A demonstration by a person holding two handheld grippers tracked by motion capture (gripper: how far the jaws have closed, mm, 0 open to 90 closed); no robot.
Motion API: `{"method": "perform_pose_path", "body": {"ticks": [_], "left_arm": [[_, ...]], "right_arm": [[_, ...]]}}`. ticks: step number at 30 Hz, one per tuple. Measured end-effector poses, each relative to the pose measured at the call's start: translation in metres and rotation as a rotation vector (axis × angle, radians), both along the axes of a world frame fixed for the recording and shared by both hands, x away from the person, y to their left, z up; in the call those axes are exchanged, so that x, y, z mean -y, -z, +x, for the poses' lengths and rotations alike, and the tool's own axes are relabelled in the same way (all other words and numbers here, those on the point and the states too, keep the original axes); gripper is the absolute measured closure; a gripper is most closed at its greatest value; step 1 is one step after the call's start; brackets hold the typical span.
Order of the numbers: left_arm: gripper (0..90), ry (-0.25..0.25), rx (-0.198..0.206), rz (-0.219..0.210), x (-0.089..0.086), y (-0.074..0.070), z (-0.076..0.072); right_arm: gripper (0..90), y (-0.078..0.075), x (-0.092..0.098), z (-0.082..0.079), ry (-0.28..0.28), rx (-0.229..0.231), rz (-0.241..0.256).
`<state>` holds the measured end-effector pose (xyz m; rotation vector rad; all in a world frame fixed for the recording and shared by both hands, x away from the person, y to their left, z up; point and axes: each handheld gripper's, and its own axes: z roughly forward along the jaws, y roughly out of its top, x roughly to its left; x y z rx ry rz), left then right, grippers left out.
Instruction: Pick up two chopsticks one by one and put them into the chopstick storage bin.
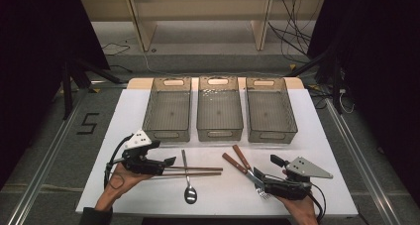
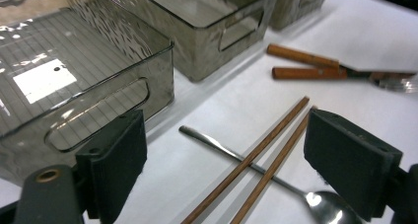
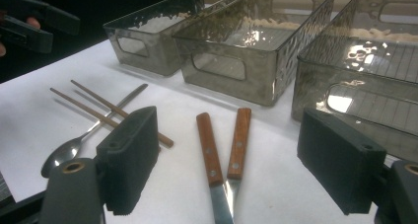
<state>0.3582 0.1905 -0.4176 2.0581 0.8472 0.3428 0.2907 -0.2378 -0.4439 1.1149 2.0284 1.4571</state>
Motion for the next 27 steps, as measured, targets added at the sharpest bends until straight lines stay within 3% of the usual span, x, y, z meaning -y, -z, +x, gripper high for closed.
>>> {"method": "perform_pose_path", "body": {"ticks": [1,2,3,5,6,8,9,12,13,17,27], "left_arm": [[16.1,0.000,0.000,0.000,0.000,0.000,0.000],[16.2,0.032,-0.015,0.070,0.004,-0.002,0.006],[16.2,0.032,-0.015,0.070,0.004,-0.002,0.006],[16.5,0.066,-0.041,0.153,0.010,-0.002,0.014],[16.7,0.066,-0.041,0.153,0.010,-0.002,0.014],[16.8,0.091,-0.064,0.219,0.015,0.000,0.020],[16.8,0.091,-0.064,0.219,0.015,0.000,0.020],[17.7,0.122,-0.091,0.291,0.021,0.003,0.027],[17.9,0.122,-0.091,0.291,0.021,0.003,0.027],[19.1,0.163,-0.112,0.360,0.027,0.006,0.032],[26.0,0.240,-0.137,0.453,0.040,0.016,0.036]], "right_arm": [[24.5,0.000,0.000,0.000,-0.001,-0.001,0.001],[24.4,0.000,0.000,0.000,-0.002,-0.002,0.002],[24.4,0.000,0.000,0.000,-0.001,-0.003,0.002],[24.5,0.000,0.000,0.000,-0.002,-0.005,0.003],[24.4,0.000,0.000,0.000,-0.001,-0.005,0.003],[24.4,0.000,0.000,0.000,-0.002,-0.003,0.000],[24.4,0.000,0.000,0.000,-0.001,-0.003,0.001],[24.5,0.000,0.000,0.000,-0.002,-0.004,0.000],[24.5,0.000,0.000,0.000,-0.002,-0.004,0.001],[24.5,0.000,0.000,0.000,-0.001,-0.008,0.002],[24.5,0.000,0.000,0.000,-0.002,-0.010,0.000]]}}
